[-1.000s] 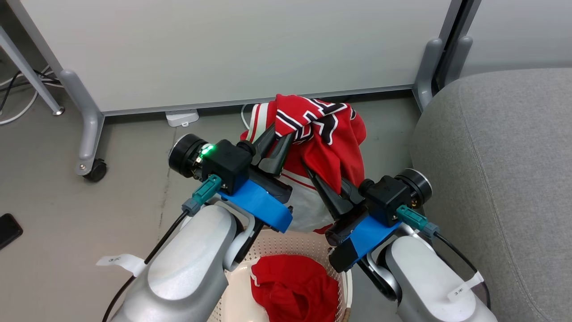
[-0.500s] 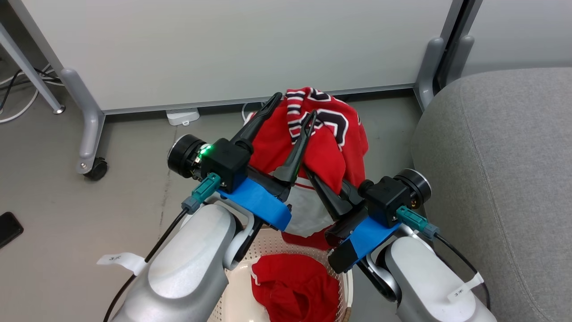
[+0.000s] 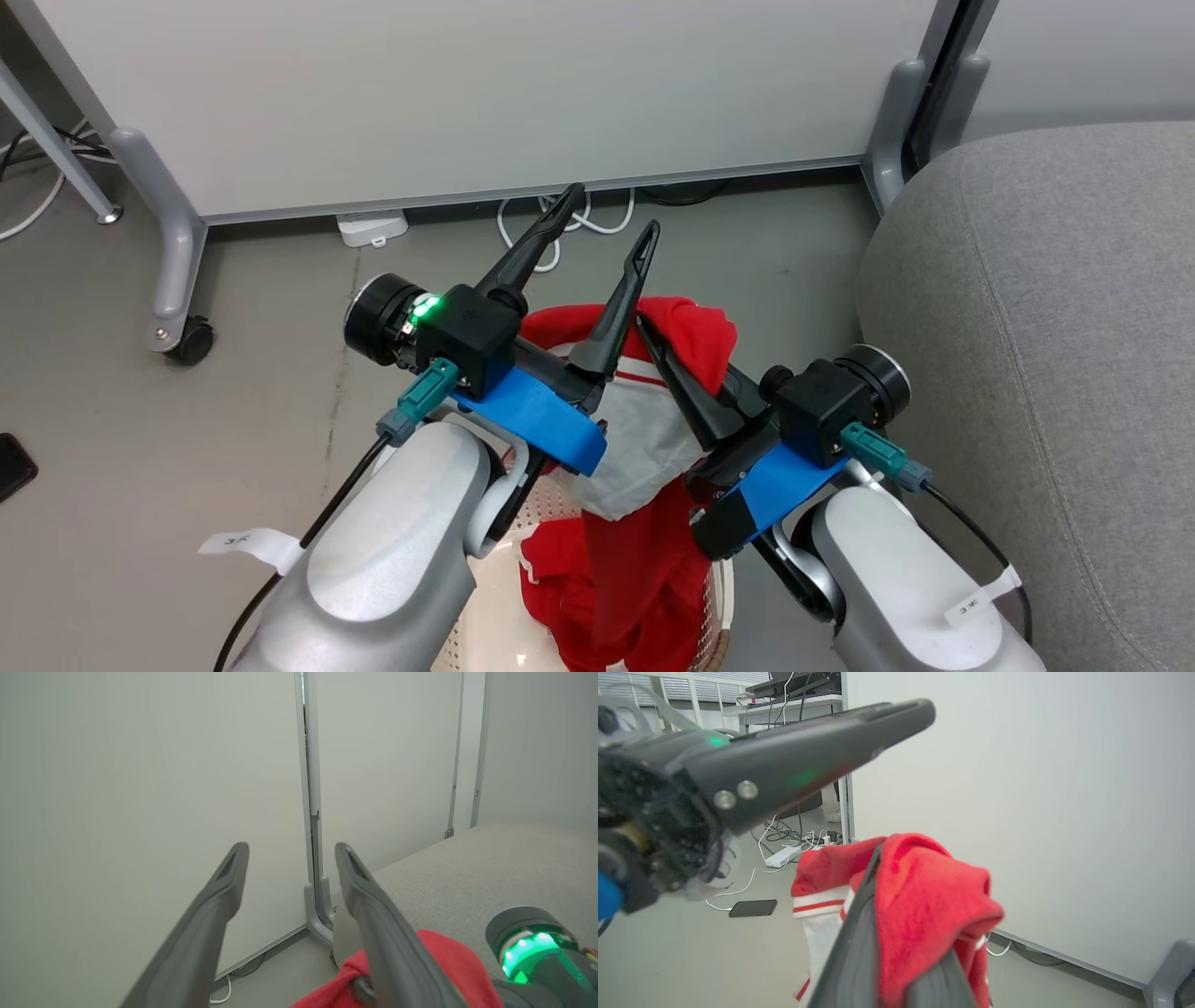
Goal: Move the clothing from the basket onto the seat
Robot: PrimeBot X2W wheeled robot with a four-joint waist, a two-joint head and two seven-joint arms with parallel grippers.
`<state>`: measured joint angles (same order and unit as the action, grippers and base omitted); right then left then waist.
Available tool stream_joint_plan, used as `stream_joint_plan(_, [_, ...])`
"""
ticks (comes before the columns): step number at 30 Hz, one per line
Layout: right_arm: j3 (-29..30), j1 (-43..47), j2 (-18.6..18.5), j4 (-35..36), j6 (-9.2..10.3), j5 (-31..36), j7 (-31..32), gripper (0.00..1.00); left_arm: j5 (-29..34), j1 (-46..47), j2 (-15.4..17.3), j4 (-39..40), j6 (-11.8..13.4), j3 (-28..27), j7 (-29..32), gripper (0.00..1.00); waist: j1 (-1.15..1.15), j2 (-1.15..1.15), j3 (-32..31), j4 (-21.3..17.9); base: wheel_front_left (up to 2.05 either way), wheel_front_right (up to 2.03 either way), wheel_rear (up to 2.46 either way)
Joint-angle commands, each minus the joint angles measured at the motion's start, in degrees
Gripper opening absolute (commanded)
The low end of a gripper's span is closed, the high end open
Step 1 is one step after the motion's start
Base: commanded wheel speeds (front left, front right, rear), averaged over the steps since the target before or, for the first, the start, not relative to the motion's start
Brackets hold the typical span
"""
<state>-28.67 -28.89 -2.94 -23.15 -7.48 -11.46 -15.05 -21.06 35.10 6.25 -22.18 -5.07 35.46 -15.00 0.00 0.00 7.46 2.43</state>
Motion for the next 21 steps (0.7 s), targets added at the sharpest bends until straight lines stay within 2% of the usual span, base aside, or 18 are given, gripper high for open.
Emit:
stream_joint_plan(1, [0.4,0.1,0.1,0.3,-0.03,0.5,-0.2,0.00,0.3,-0.1,0.0,0.2,0.1,-0.4,-0.3,1.00,0.00,0.00,0.3,-0.2,0.00,0.00,0.00])
stream_joint_plan(13, [5.9,0.9,0.1,3.6,-0.03,3.4,-0.2,0.00,1.6,0.3,0.0,-0.1,-0.4,-0.3,-0.3,1.00,0.00,0.00,3.5,-3.2,0.00,0.00,0.00])
stream_joint_plan(21, [10.5,1.8,0.1,6.4,-0.03,5.2,-0.2,0.00,2.0,0.7,0.0,-0.3,-1.0,0.4,-0.3,1.00,0.00,0.00,5.6,-6.6,0.00,0.00,0.00])
